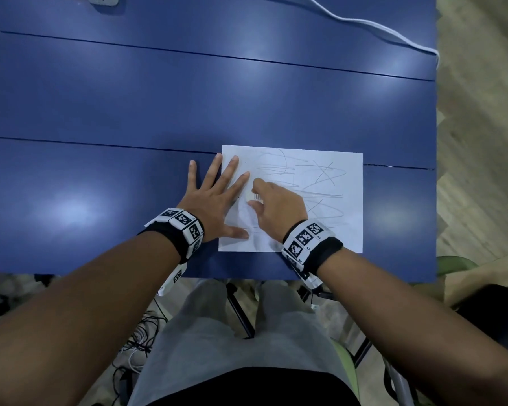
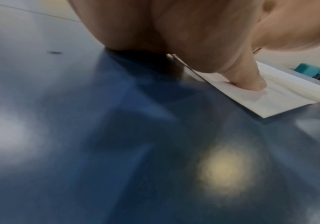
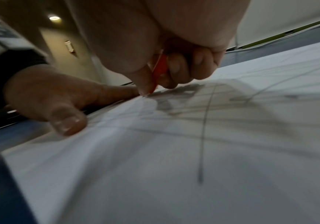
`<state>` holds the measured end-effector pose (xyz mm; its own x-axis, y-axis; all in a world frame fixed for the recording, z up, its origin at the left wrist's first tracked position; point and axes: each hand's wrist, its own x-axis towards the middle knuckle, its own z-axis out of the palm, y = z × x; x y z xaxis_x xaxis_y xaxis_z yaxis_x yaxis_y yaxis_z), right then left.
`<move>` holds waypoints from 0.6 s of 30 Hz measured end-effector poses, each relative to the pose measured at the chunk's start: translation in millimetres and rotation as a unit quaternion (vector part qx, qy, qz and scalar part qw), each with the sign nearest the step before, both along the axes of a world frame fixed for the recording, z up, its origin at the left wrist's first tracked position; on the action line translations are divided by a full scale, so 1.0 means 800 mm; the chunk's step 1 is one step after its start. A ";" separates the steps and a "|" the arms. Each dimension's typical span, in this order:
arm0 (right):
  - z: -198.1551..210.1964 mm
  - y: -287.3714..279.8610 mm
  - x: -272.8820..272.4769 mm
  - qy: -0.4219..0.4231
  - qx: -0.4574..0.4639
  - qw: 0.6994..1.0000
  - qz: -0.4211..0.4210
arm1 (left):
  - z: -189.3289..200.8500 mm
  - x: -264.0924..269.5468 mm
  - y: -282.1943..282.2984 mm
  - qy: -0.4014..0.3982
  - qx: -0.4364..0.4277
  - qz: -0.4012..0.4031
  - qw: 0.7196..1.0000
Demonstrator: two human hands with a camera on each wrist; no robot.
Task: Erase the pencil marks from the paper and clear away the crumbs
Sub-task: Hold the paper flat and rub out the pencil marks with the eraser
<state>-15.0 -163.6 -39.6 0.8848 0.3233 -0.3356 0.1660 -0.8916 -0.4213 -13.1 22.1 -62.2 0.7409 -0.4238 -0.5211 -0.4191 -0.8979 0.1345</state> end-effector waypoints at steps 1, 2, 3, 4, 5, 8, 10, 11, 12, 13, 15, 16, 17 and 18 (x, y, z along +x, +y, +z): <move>0.000 -0.002 0.004 -0.004 0.000 1.000 -0.022 | 0.000 0.000 0.000 0.003 -0.004 0.003 1.000; 0.000 -0.002 0.007 -0.006 0.002 0.999 -0.041 | 0.000 0.000 0.000 0.004 -0.008 0.004 1.000; 0.000 0.000 0.006 -0.004 0.003 0.999 -0.048 | 0.001 0.000 0.001 0.002 -0.009 0.003 1.000; 0.001 0.003 0.002 0.000 0.004 0.999 -0.043 | 0.000 -0.001 0.002 0.000 -0.007 0.001 1.000; 0.001 0.006 -0.004 0.004 0.006 1.000 -0.030 | -0.001 -0.002 0.002 -0.003 -0.005 0.000 1.000; 0.001 0.006 -0.011 0.001 0.007 1.000 -0.005 | -0.001 -0.002 0.001 -0.004 -0.005 -0.001 1.000; -0.001 0.001 -0.002 -0.011 0.009 0.999 -0.036 | 0.001 -0.001 0.000 0.002 -0.007 0.003 1.000; -0.001 -0.001 0.001 -0.014 0.013 0.998 -0.054 | 0.001 0.000 0.000 0.002 -0.008 0.005 1.000; -0.002 0.000 0.000 -0.016 0.019 0.998 -0.063 | 0.002 0.000 0.000 0.001 -0.008 0.005 1.000; -0.002 0.001 -0.003 -0.015 0.025 0.998 -0.062 | 0.002 -0.001 0.000 0.000 -0.007 0.004 1.000; -0.001 0.005 -0.012 -0.007 0.031 0.999 -0.041 | 0.001 -0.002 0.001 -0.003 -0.005 0.002 1.000; -0.001 0.005 -0.014 -0.003 0.029 0.999 -0.028 | 0.000 -0.002 0.001 -0.005 -0.003 0.001 1.000; -0.001 0.003 -0.013 -0.001 0.024 0.999 -0.022 | 0.000 -0.002 0.001 -0.006 -0.002 0.001 1.000; -0.002 0.001 -0.009 -0.003 0.020 0.999 -0.027 | 0.000 -0.001 0.000 -0.006 -0.002 0.003 1.000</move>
